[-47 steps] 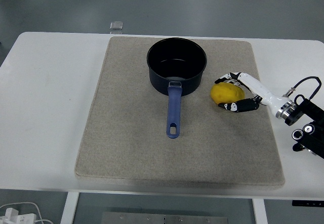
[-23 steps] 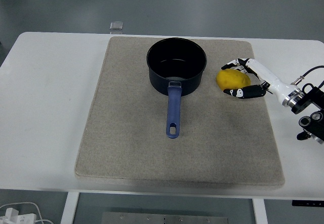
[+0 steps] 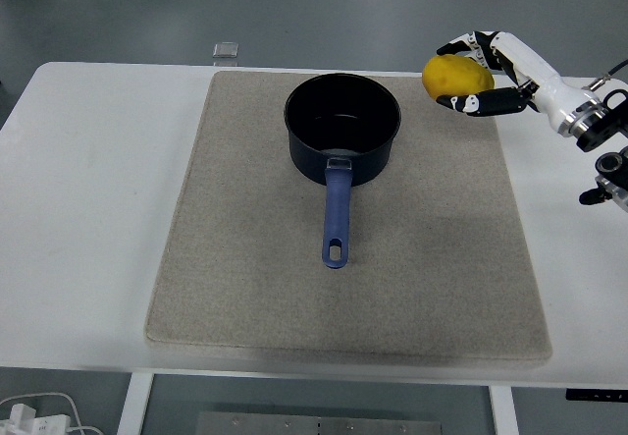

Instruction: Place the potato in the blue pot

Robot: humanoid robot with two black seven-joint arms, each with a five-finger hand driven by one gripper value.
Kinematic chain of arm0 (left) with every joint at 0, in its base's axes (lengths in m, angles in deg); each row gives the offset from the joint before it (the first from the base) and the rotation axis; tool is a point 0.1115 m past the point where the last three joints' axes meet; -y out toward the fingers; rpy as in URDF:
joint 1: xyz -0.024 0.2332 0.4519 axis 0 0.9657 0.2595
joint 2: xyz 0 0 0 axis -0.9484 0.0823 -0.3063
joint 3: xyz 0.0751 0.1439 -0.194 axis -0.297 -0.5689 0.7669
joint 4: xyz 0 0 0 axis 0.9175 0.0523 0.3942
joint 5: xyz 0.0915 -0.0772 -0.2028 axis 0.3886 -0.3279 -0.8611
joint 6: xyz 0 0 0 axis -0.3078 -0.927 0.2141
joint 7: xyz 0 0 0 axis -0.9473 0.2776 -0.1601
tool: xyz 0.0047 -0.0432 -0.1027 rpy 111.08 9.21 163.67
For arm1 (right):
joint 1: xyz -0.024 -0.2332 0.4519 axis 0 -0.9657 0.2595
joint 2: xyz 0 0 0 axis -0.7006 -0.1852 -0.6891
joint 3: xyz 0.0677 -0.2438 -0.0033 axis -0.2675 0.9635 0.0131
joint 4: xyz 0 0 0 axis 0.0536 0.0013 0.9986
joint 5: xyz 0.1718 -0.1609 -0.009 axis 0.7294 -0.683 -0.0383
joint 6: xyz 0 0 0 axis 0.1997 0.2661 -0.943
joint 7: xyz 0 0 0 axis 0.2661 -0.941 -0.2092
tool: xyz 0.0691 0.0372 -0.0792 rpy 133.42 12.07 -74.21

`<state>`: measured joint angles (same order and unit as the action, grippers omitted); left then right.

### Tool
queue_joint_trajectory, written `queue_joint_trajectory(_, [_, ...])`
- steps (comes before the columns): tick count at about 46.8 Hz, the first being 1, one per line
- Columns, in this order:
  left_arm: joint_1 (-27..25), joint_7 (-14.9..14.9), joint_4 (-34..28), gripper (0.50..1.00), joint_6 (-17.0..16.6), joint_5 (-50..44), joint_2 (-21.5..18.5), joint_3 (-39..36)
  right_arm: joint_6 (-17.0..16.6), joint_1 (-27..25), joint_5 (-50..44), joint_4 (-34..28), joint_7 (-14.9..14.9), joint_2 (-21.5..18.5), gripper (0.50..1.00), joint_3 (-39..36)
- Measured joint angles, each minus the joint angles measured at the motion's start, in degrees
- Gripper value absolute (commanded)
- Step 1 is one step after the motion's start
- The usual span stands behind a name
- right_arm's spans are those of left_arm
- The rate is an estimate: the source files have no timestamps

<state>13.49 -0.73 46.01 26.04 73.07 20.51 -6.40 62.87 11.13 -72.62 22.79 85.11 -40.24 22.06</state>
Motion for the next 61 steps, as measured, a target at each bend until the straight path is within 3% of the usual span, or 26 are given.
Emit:
queue_joint_trajectory(5, [-0.04,0.01,-0.04,0.999,0.0,0.02,0.0,0.0,0.03,2.5,0.17,-0.05,-1.87,-2.93,0.5,1.39])
queue_joint_trajectory(19, [-0.03,0.0,-0.04,0.999,0.0,-0.04,0.0,0.08,0.59,8.36,0.17,-4.45,-3.0,-12.47,0.5,5.47])
queue_joint_trajectory(34, [-0.02,0.0,-0.39,0.999,0.0,-0.07,0.0,0.09,0.24,9.66,0.01,-11.37,-3.16,-20.69,0.5,6.37])
queue_joint_trajectory(48, [-0.01,0.0,-0.4,0.999,0.0,-0.07,0.0,0.12,0.63,9.22,-0.07,-14.45,-2.99,-24.42,0.5,7.48])
queue_joint_trajectory(61, [0.0,0.0,-0.38,0.999,0.0,-0.09,0.0,0.1,1.51,8.63,-0.02,-16.04,-2.88,-25.53,0.5,7.43])
